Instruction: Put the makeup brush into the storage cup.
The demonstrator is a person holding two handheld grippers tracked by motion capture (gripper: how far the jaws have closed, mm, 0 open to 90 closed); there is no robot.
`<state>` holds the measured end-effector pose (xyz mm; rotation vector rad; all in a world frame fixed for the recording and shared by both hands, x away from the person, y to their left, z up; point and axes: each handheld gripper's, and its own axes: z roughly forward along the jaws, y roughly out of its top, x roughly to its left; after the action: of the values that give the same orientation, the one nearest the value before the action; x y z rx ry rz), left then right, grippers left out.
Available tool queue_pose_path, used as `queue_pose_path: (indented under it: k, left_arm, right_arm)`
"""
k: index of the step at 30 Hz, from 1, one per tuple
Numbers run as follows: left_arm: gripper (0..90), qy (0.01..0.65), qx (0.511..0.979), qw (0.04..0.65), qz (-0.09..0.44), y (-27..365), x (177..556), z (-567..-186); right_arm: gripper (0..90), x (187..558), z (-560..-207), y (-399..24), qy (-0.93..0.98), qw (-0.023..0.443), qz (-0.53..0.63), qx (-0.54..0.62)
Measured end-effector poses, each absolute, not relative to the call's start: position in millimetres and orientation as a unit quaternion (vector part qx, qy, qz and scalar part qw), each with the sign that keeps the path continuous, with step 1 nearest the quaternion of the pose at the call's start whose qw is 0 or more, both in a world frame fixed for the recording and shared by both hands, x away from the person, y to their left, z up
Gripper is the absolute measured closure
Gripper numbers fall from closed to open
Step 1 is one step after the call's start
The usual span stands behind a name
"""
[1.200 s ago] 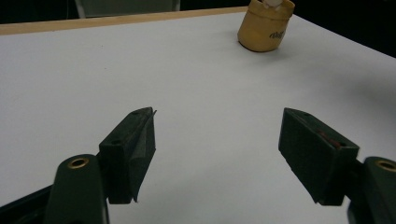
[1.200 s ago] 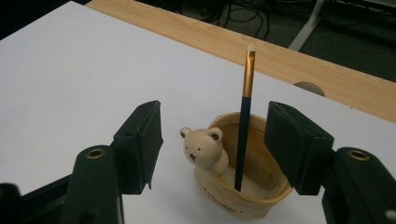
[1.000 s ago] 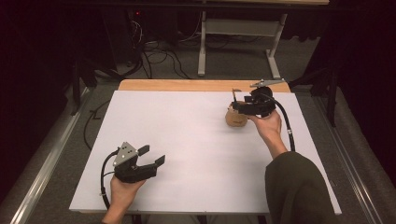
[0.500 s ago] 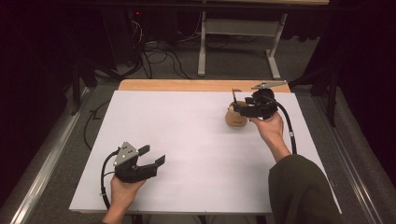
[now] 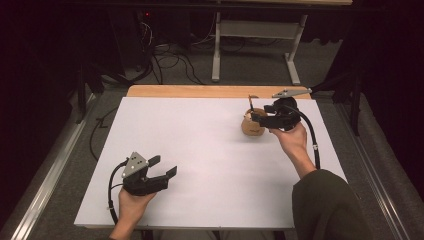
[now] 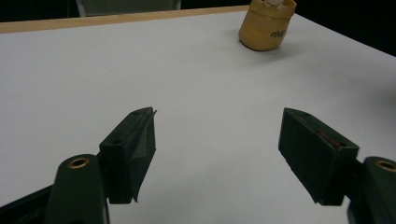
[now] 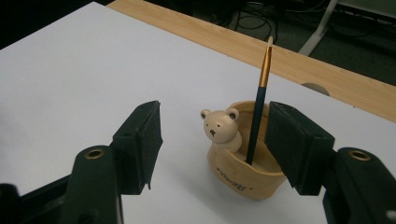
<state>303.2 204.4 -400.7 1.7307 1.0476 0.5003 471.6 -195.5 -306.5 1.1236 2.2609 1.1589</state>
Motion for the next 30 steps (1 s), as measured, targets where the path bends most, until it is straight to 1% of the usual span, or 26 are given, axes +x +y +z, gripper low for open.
queue_pose_path:
  k: [30]
  left_arm:
    - [27.8,0.435,0.716,0.505,0.208,205,302,-401]
  right_arm:
    - [38.5,456,-310,-203,0.799,0.176,0.422,0.391]
